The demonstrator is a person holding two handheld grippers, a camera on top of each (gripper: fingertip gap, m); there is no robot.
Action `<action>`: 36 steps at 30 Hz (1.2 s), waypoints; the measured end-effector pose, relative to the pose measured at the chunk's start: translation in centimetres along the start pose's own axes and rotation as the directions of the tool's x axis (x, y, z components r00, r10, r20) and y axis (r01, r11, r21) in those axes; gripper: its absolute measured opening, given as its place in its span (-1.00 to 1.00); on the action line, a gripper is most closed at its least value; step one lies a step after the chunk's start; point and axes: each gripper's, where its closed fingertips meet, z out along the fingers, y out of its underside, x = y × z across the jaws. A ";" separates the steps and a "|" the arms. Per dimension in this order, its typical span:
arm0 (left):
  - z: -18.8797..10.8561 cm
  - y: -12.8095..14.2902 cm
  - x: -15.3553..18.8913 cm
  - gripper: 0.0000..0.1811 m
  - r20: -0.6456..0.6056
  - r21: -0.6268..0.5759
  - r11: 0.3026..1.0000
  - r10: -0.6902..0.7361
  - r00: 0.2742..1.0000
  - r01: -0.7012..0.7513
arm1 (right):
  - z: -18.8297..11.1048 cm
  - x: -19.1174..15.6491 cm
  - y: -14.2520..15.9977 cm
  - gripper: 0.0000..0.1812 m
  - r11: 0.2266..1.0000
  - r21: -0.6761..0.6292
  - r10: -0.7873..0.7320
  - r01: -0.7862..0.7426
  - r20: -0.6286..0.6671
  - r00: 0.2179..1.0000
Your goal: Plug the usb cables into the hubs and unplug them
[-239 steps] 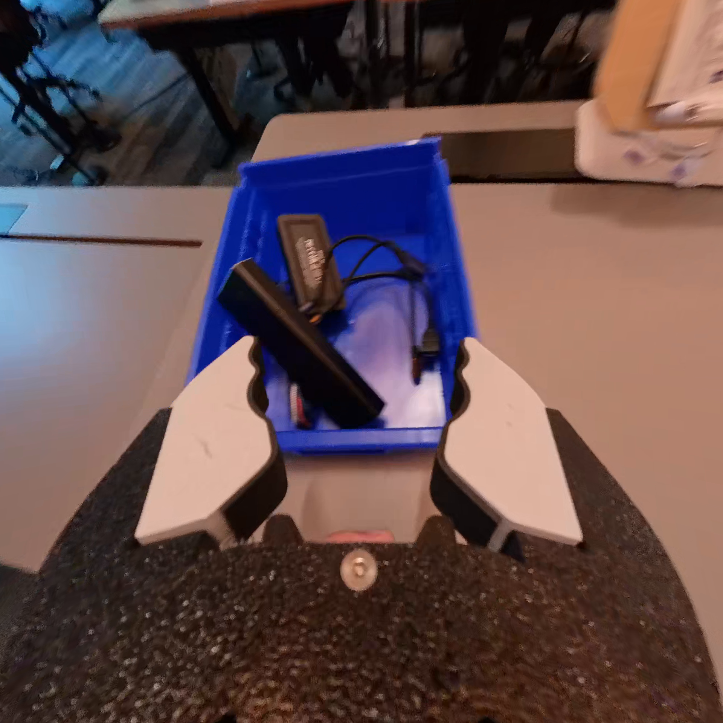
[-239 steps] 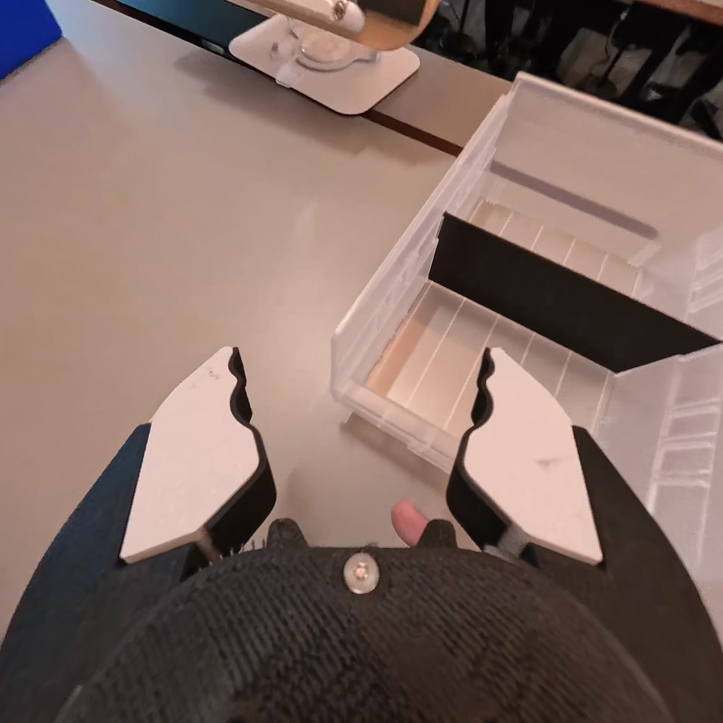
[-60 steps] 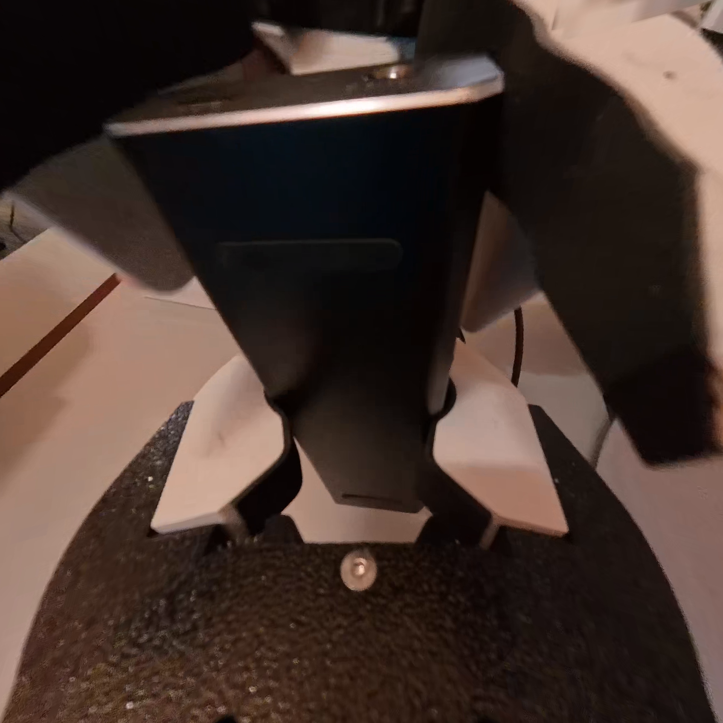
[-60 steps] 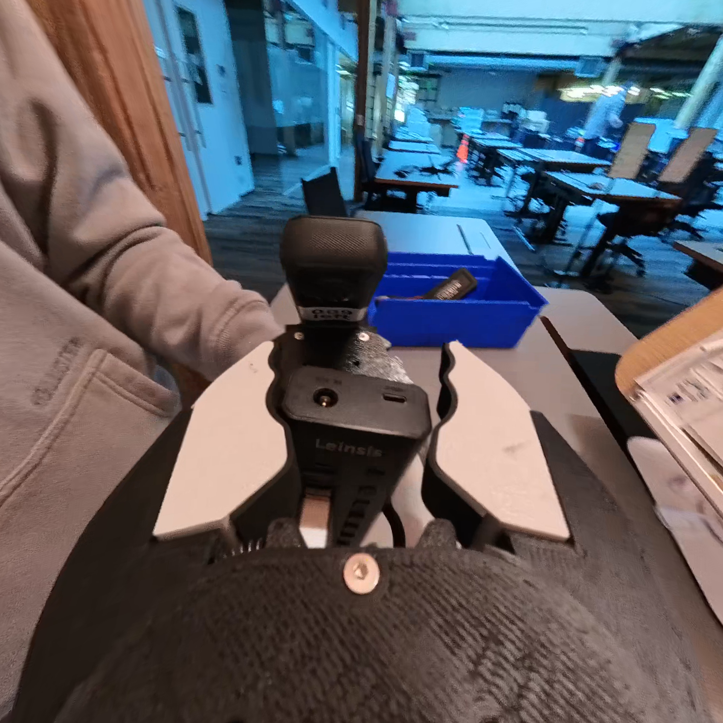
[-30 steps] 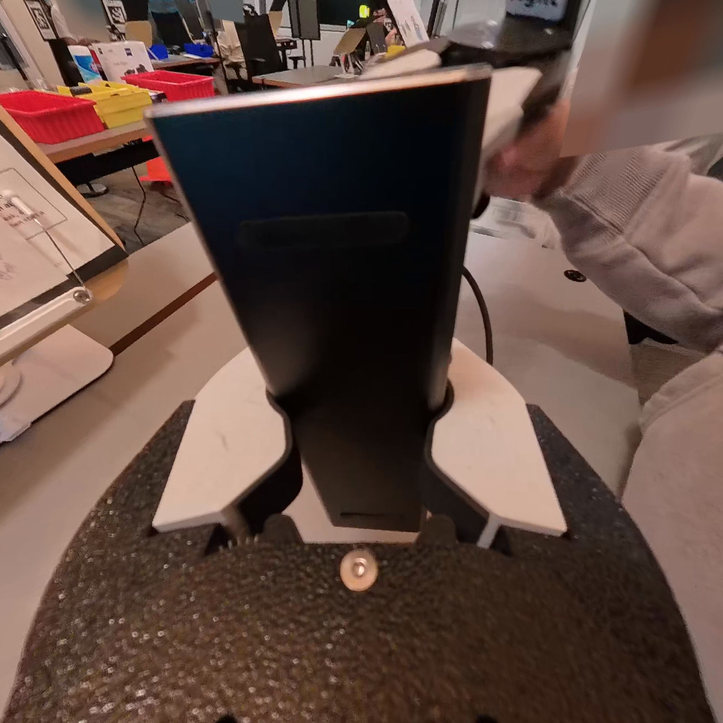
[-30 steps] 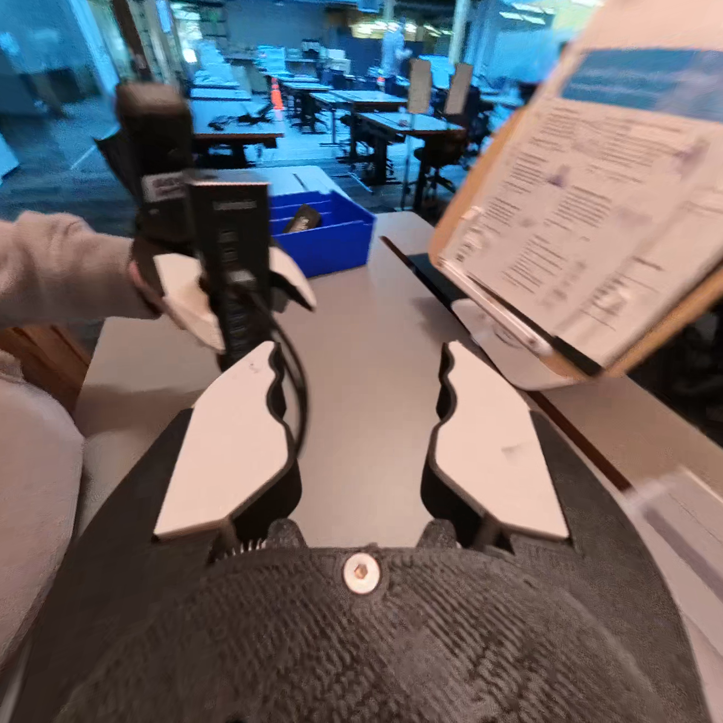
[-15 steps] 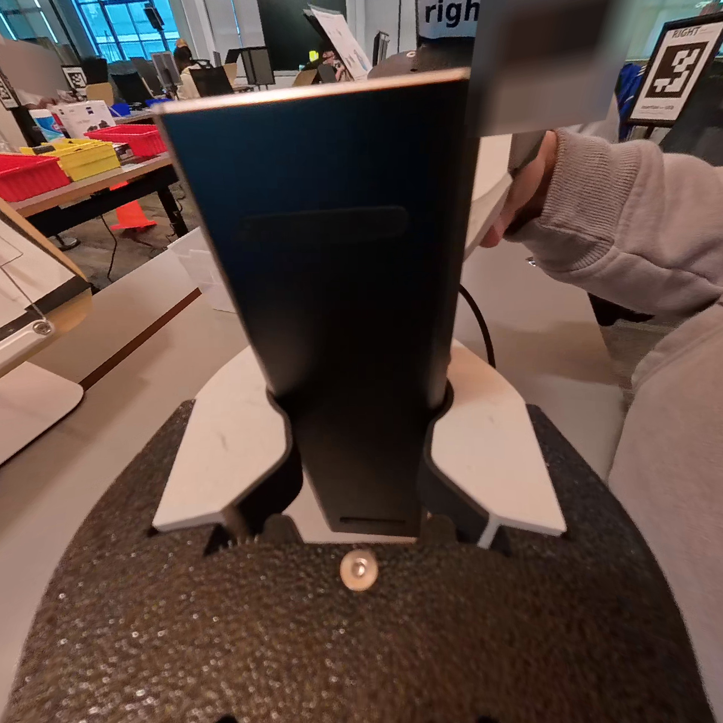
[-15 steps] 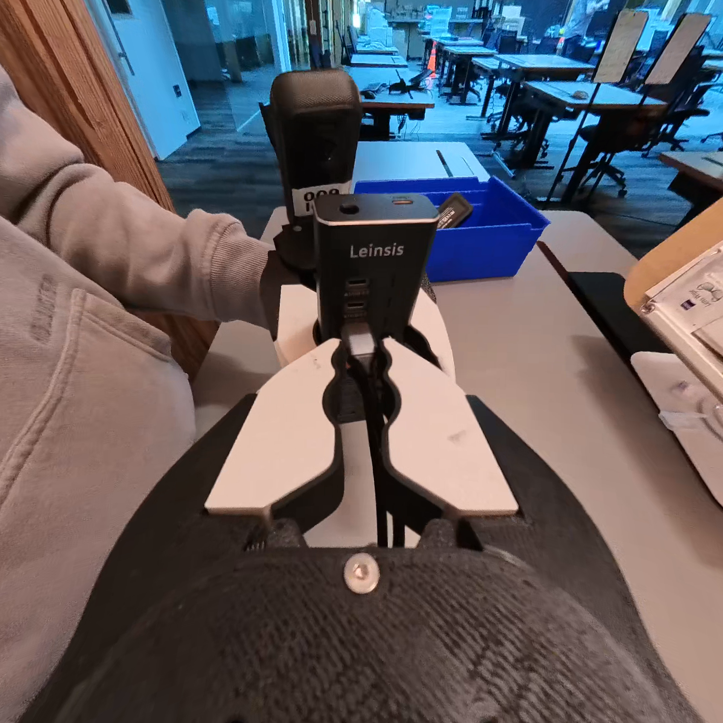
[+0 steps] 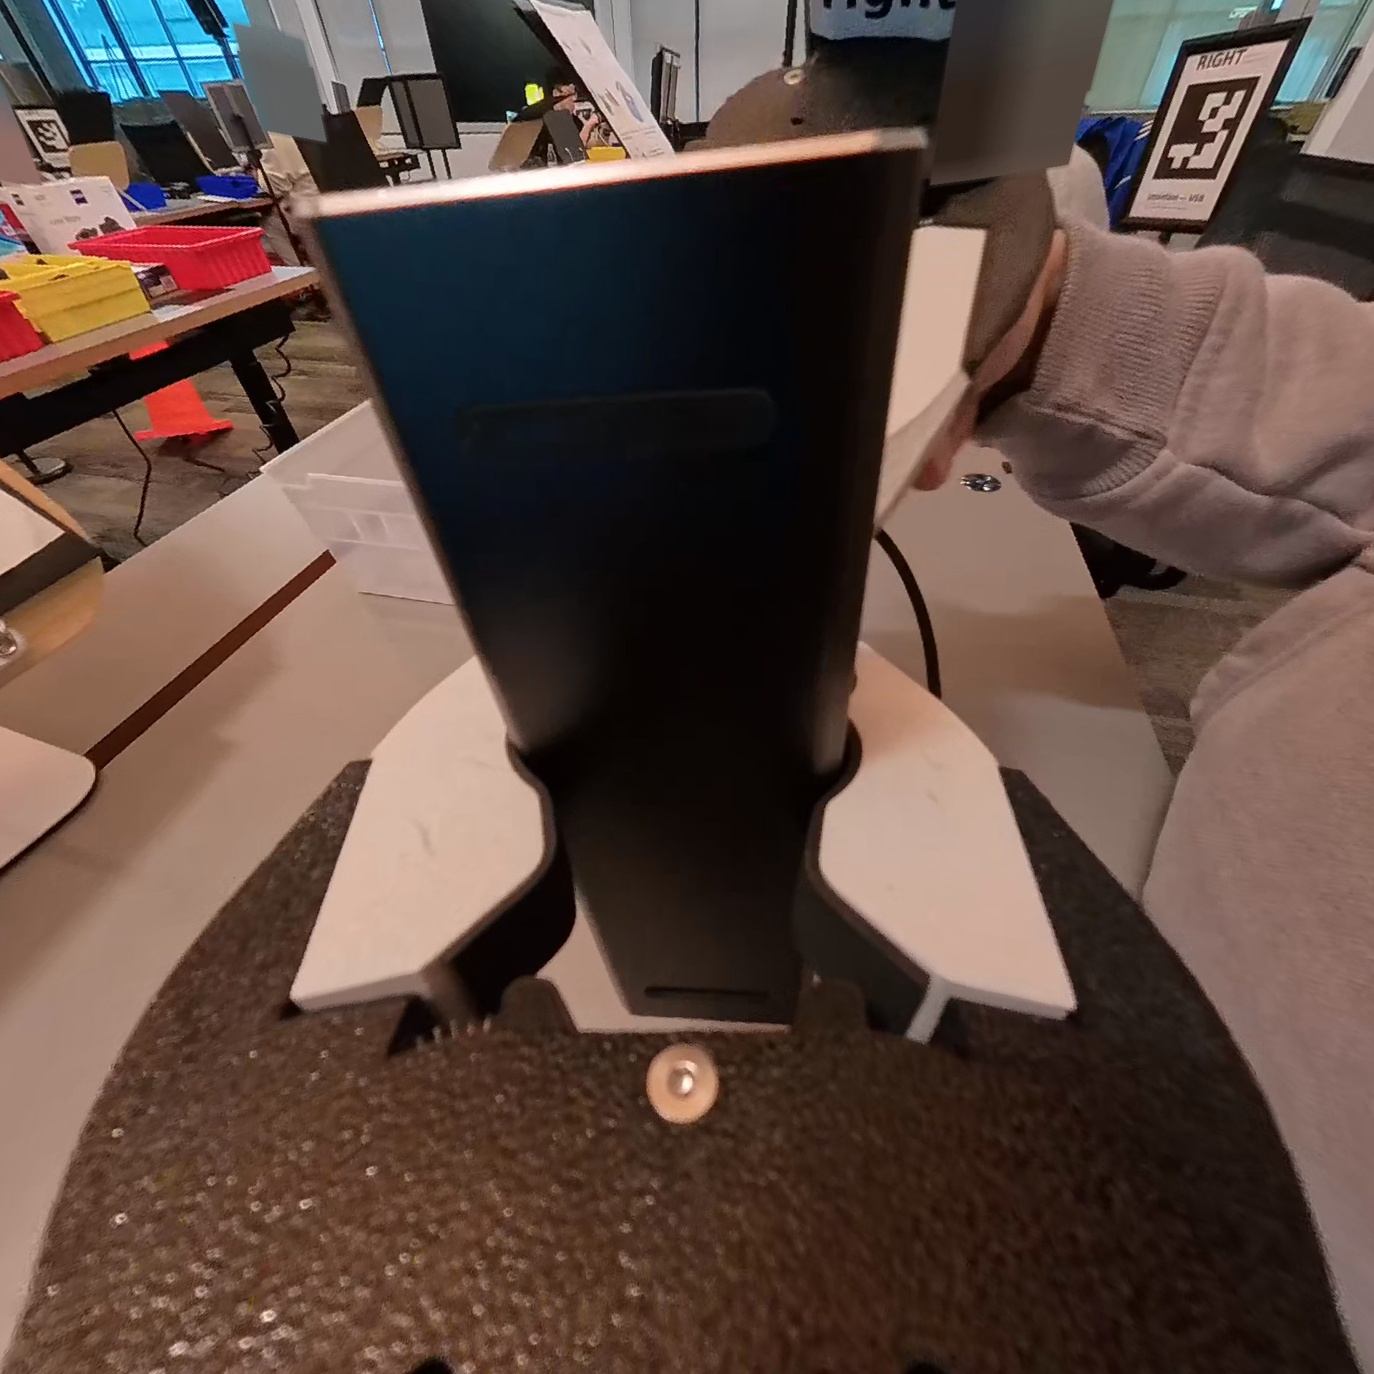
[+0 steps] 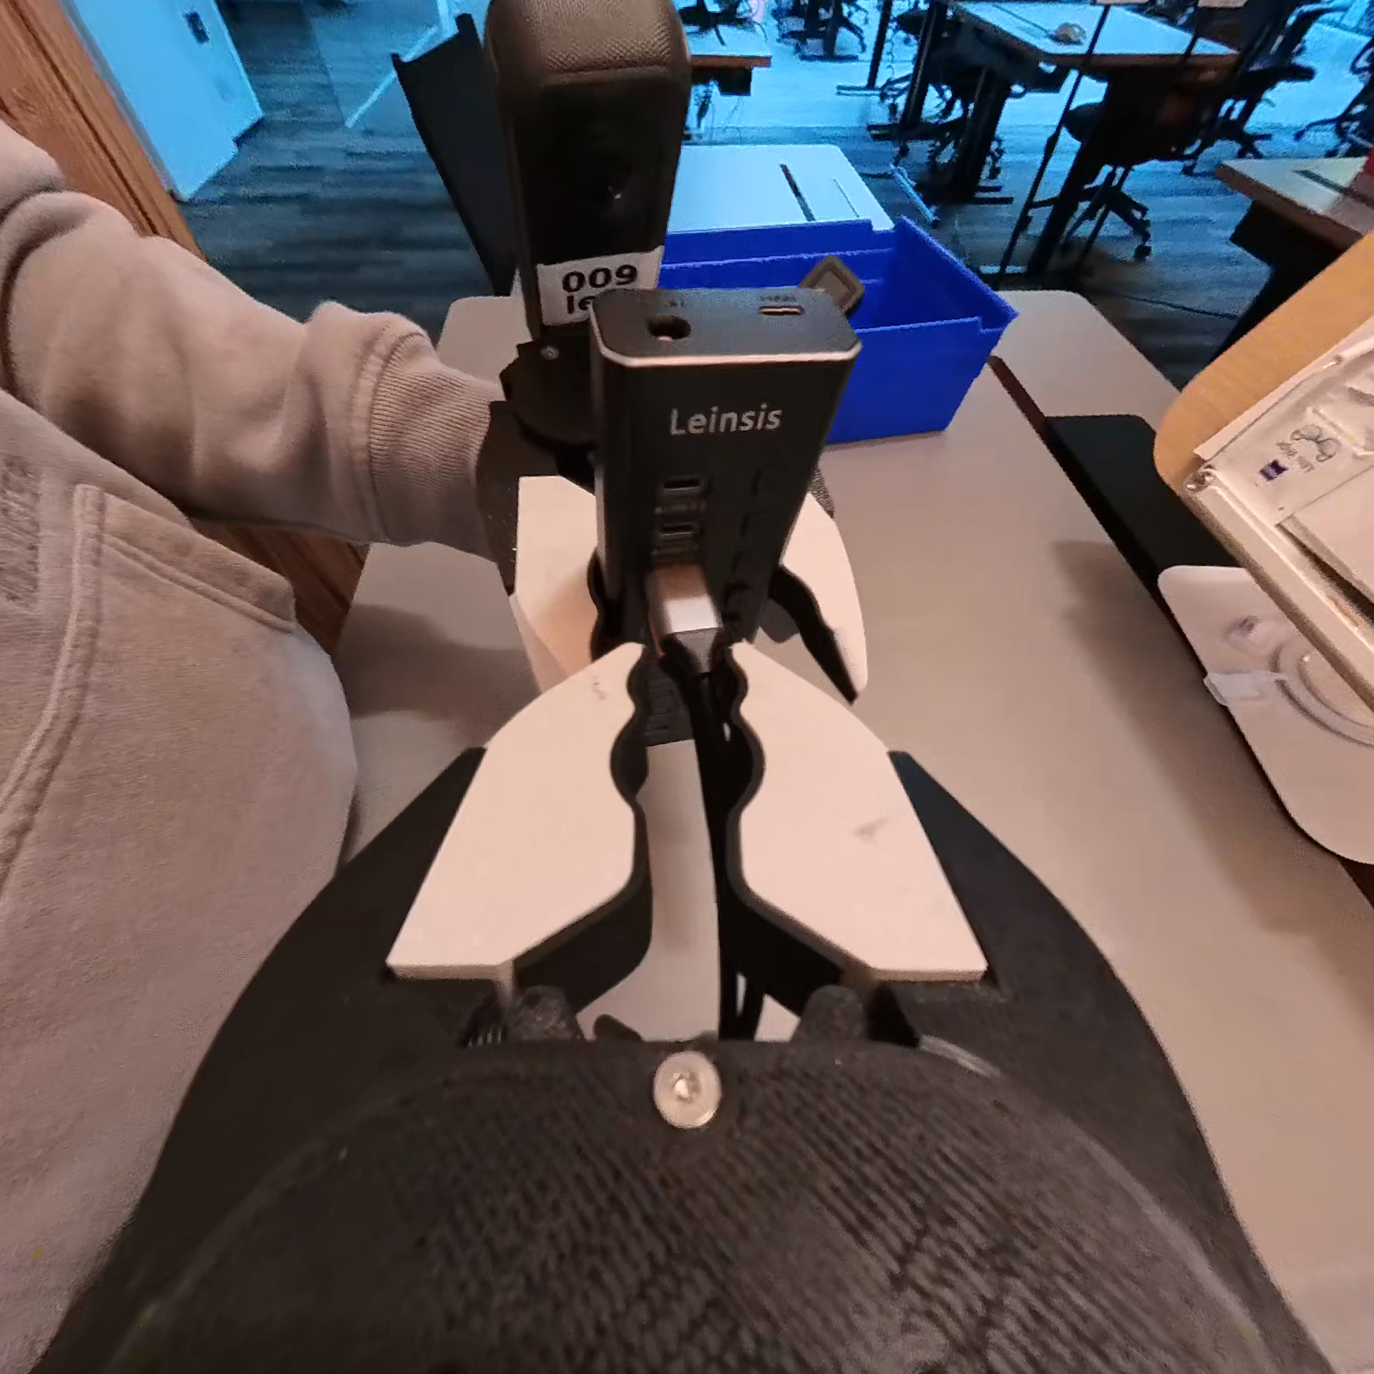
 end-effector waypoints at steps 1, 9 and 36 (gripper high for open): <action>0.1 -0.1 0.0 -0.20 0.001 0.007 1.000 -0.007 1.000 0.007 | 0.0 0.1 0.0 -0.84 1.000 0.006 -0.014 0.014 -0.008 1.000; 0.5 -0.3 -0.1 -0.20 0.013 -0.009 1.000 0.012 1.000 -0.012 | -0.6 0.4 0.1 -0.85 0.999 0.023 -0.036 0.036 -0.007 0.999; 0.0 -0.1 0.2 -0.20 0.043 -0.032 0.999 -0.034 0.998 0.035 | -0.2 0.1 0.2 -0.87 0.996 0.081 -0.041 0.033 0.092 0.995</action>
